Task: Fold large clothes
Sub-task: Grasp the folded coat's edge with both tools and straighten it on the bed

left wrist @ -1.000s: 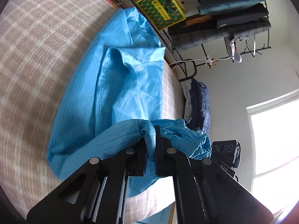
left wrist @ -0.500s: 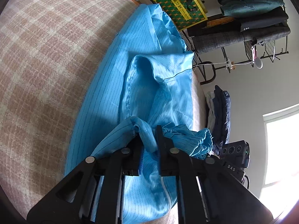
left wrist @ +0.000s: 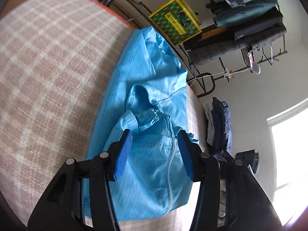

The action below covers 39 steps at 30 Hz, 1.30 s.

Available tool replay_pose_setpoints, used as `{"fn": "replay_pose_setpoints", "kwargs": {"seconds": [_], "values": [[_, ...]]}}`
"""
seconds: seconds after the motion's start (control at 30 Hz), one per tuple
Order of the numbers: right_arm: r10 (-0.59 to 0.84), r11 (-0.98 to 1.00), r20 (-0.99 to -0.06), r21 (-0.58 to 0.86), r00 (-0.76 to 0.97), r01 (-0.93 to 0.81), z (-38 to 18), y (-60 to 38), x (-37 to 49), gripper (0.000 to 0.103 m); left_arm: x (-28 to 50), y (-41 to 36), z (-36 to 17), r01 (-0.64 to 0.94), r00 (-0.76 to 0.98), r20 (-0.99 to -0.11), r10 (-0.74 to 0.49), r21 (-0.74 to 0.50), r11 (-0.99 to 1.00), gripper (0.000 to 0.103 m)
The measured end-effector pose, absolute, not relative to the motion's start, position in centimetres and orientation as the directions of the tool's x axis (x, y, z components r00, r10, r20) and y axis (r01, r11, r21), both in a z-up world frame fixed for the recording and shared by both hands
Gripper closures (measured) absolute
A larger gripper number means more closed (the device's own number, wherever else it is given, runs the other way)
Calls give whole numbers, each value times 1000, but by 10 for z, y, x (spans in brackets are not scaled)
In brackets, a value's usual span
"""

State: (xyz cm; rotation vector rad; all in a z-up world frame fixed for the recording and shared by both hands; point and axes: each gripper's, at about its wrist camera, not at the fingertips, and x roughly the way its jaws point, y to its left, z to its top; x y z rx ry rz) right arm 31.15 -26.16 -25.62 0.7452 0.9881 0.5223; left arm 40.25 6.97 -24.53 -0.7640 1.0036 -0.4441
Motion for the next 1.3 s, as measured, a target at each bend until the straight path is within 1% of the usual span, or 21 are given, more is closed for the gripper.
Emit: {"fn": "replay_pose_setpoints", "kwargs": {"seconds": [0.03,0.1,0.17,0.2,0.27,0.33,0.57,0.6,0.63,0.67,0.7,0.73,0.8,0.87,0.9,0.97,1.1,1.17,1.2,1.27,1.3], "values": [[671,686,-579,722,463,-90,-251,-259,306,38,400,68,-242,16,488,-595,-639,-726,688,54],[581,793,-668,593,465,-141,-245,-249,294,54,392,59,-236,94,489,-627,-607,-654,751,55],[482,871,-732,460,482,-173,-246,-240,285,55,389,45,-236,161,494,-685,-535,-533,831,55],[468,881,-741,436,481,-187,-249,-237,284,55,390,38,-237,200,504,-701,-504,-472,858,55],[471,879,-748,439,467,-184,-257,-235,287,55,398,29,-245,248,508,-727,-462,-390,887,55],[469,880,-754,442,461,-172,-265,-233,295,55,408,24,-254,272,497,-749,-438,-344,899,55],[476,879,-778,437,411,-190,-286,-218,315,55,445,15,-274,349,444,-765,-466,-332,876,56],[477,878,-780,436,404,-195,-288,-216,316,55,449,14,-277,356,430,-765,-479,-344,869,69],[476,879,-782,434,402,-198,-290,-216,317,55,451,14,-280,357,409,-766,-495,-365,860,78],[474,880,-783,430,402,-202,-291,-216,317,56,453,14,-283,355,386,-770,-508,-384,852,90],[472,882,-785,425,402,-205,-291,-215,318,64,453,16,-286,354,376,-768,-519,-398,846,99],[472,881,-785,424,401,-208,-291,-215,318,69,453,17,-286,346,380,-765,-520,-403,847,100],[470,883,-785,420,403,-212,-289,-213,319,91,450,30,-285,301,394,-730,-558,-471,829,102],[461,887,-781,403,420,-225,-283,-211,317,96,445,53,-281,224,436,-659,-613,-580,783,103],[467,884,-774,402,427,-238,-281,-210,316,98,444,61,-282,196,453,-643,-617,-604,773,103],[448,894,-784,377,429,-244,-284,-208,319,99,450,67,-292,152,456,-678,-576,-578,802,103],[410,912,-823,354,393,-209,-305,-205,329,100,456,64,-307,120,420,-719,-555,-562,819,101],[403,914,-824,343,400,-215,-303,-205,328,100,454,64,-301,128,422,-722,-548,-551,824,101],[403,914,-824,345,398,-211,-300,-207,327,96,452,63,-295,140,431,-725,-537,-534,834,101],[405,914,-809,351,426,-204,-289,-215,320,94,442,58,-275,186,473,-732,-491,-462,867,101],[386,922,-805,332,450,-197,-282,-219,315,93,434,55,-264,225,482,-720,-499,-449,865,101]]}}
